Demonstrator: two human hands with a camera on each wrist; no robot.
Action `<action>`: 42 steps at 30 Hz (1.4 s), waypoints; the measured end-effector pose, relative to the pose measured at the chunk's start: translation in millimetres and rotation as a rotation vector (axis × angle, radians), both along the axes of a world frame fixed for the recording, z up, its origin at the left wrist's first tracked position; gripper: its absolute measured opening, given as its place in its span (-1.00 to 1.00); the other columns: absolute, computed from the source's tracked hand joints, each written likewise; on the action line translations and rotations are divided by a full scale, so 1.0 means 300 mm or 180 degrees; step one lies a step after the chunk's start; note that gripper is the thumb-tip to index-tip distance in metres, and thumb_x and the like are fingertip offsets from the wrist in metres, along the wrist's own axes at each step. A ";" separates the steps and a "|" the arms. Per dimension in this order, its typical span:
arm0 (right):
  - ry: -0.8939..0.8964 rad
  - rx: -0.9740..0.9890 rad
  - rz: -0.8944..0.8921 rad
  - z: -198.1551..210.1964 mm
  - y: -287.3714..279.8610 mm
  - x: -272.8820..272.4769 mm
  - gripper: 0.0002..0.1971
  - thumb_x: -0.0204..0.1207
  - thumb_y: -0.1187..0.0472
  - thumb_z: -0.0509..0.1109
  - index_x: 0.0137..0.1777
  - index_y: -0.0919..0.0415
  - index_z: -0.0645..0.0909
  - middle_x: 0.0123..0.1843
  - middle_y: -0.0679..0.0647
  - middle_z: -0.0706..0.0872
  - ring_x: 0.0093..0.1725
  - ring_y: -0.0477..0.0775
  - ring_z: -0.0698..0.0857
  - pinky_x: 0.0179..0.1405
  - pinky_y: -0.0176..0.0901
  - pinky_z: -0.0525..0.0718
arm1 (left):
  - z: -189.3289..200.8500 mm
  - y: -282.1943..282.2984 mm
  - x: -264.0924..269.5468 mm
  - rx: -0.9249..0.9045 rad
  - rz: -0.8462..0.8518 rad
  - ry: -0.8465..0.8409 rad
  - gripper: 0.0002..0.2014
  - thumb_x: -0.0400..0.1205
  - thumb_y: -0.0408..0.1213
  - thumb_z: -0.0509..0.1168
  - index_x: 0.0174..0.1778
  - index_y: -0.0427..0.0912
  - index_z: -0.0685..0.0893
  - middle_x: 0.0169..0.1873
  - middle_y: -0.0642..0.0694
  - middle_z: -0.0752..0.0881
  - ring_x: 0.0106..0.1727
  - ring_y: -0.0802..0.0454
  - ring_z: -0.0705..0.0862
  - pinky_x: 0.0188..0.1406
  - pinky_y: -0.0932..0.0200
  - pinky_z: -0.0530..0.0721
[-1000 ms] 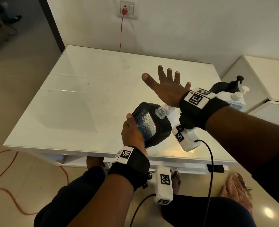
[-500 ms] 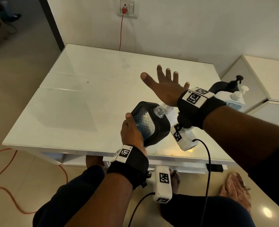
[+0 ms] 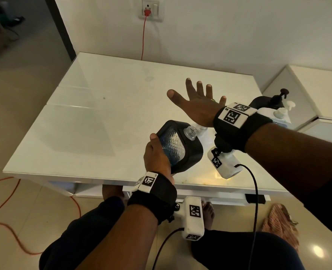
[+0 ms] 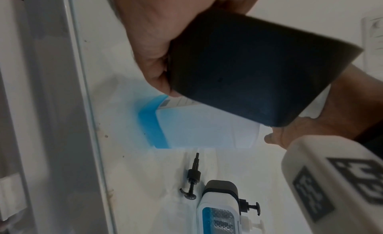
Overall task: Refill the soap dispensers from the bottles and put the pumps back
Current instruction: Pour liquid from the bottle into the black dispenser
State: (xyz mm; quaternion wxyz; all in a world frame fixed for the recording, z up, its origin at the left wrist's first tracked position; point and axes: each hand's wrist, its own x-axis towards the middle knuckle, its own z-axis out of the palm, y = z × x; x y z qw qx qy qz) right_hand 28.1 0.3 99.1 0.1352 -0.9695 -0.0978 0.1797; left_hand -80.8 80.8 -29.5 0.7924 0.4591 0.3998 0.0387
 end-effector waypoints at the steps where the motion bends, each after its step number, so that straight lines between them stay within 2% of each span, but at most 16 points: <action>1: -0.0009 0.0001 0.0001 -0.002 -0.001 0.000 0.07 0.33 -0.75 -0.25 0.76 -0.22 -0.32 0.82 0.01 -0.30 0.78 0.18 -0.35 0.58 0.57 -0.40 | 0.002 -0.001 -0.001 0.0002 0.0000 0.0012 -0.27 0.15 0.69 0.05 0.04 0.32 0.62 0.38 -0.12 0.72 0.34 -0.31 0.72 0.41 -0.38 0.70; 3: -0.0002 0.0041 -0.0015 -0.008 -0.001 -0.001 0.07 0.33 -0.75 -0.24 0.76 -0.21 -0.33 0.82 0.00 -0.31 0.77 0.17 -0.36 0.58 0.58 -0.40 | 0.000 0.000 0.002 0.0016 0.0010 0.0044 -0.25 0.14 0.69 0.03 0.06 0.32 0.61 0.39 -0.12 0.71 0.35 -0.32 0.71 0.42 -0.38 0.69; 9: -0.0007 0.0039 -0.0009 -0.015 0.004 -0.007 0.08 0.34 -0.75 -0.24 0.76 -0.20 -0.34 0.82 -0.01 -0.31 0.77 0.16 -0.36 0.58 0.58 -0.42 | 0.003 0.008 0.004 0.0034 0.0073 0.0019 -0.32 0.16 0.69 0.06 -0.07 0.32 0.67 0.34 -0.10 0.74 0.33 -0.30 0.72 0.41 -0.38 0.70; 19: -0.0003 0.0107 -0.0045 -0.002 0.002 0.002 0.05 0.36 -0.73 -0.24 0.77 -0.20 -0.31 0.82 0.01 -0.30 0.78 0.18 -0.34 0.59 0.59 -0.37 | -0.001 0.004 0.005 -0.0063 0.0070 0.0022 -0.30 0.15 0.68 0.09 -0.04 0.29 0.66 0.35 -0.11 0.74 0.34 -0.30 0.73 0.41 -0.38 0.70; 25: -0.0005 0.0041 -0.0003 -0.017 0.005 -0.008 0.07 0.33 -0.75 -0.25 0.76 -0.21 -0.33 0.82 0.00 -0.31 0.77 0.17 -0.35 0.58 0.58 -0.41 | 0.007 0.010 0.011 -0.0092 0.0057 0.0043 -0.31 0.16 0.67 0.07 -0.04 0.30 0.66 0.33 -0.10 0.75 0.32 -0.30 0.73 0.39 -0.37 0.71; 27: -0.0021 -0.0005 0.0051 -0.012 0.007 -0.005 0.06 0.33 -0.75 -0.25 0.76 -0.22 -0.33 0.82 -0.01 -0.31 0.78 0.17 -0.34 0.58 0.58 -0.41 | 0.010 0.008 0.009 -0.0085 0.0037 0.0061 -0.38 0.30 0.64 0.09 -0.04 0.27 0.66 0.33 -0.12 0.74 0.32 -0.31 0.73 0.40 -0.37 0.70; 30: 0.0030 0.0052 0.0045 0.006 0.009 0.001 0.03 0.38 -0.72 -0.24 0.76 -0.22 -0.33 0.82 0.00 -0.31 0.78 0.18 -0.34 0.59 0.58 -0.39 | -0.001 0.007 0.010 -0.0034 0.0075 0.0035 -0.57 0.64 0.49 0.09 -0.05 0.26 0.64 0.32 -0.13 0.73 0.32 -0.30 0.72 0.40 -0.37 0.71; 32: 0.0045 0.0084 0.0013 0.010 0.010 0.001 0.02 0.40 -0.71 -0.24 0.77 -0.21 -0.32 0.82 0.01 -0.30 0.78 0.18 -0.34 0.59 0.58 -0.38 | -0.004 0.007 0.011 -0.0052 0.0071 0.0023 -0.59 0.69 0.46 0.09 -0.03 0.25 0.63 0.33 -0.13 0.73 0.31 -0.30 0.72 0.39 -0.36 0.72; 37: 0.0030 0.0111 -0.0071 -0.011 0.003 -0.006 0.06 0.35 -0.74 -0.24 0.77 -0.20 -0.32 0.82 0.00 -0.29 0.78 0.17 -0.34 0.59 0.58 -0.38 | -0.009 0.004 0.011 -0.0098 0.0060 -0.0022 -0.53 0.55 0.53 0.10 -0.01 0.26 0.66 0.31 -0.12 0.75 0.30 -0.30 0.74 0.37 -0.37 0.73; 40: 0.0035 0.0113 -0.0073 -0.015 0.002 -0.008 0.07 0.34 -0.75 -0.25 0.77 -0.20 -0.33 0.82 0.00 -0.30 0.77 0.17 -0.36 0.58 0.58 -0.40 | -0.009 0.004 0.017 -0.0155 0.0048 -0.0002 -0.33 0.27 0.66 0.11 0.02 0.28 0.70 0.28 -0.10 0.78 0.27 -0.28 0.77 0.34 -0.36 0.75; 42: 0.0022 0.0078 -0.0013 -0.013 0.006 -0.007 0.07 0.33 -0.75 -0.25 0.76 -0.21 -0.33 0.82 -0.01 -0.31 0.77 0.17 -0.35 0.58 0.58 -0.42 | -0.006 0.005 0.014 -0.0176 0.0034 -0.0003 -0.27 0.18 0.67 0.11 0.05 0.29 0.71 0.27 -0.09 0.79 0.27 -0.27 0.78 0.32 -0.36 0.76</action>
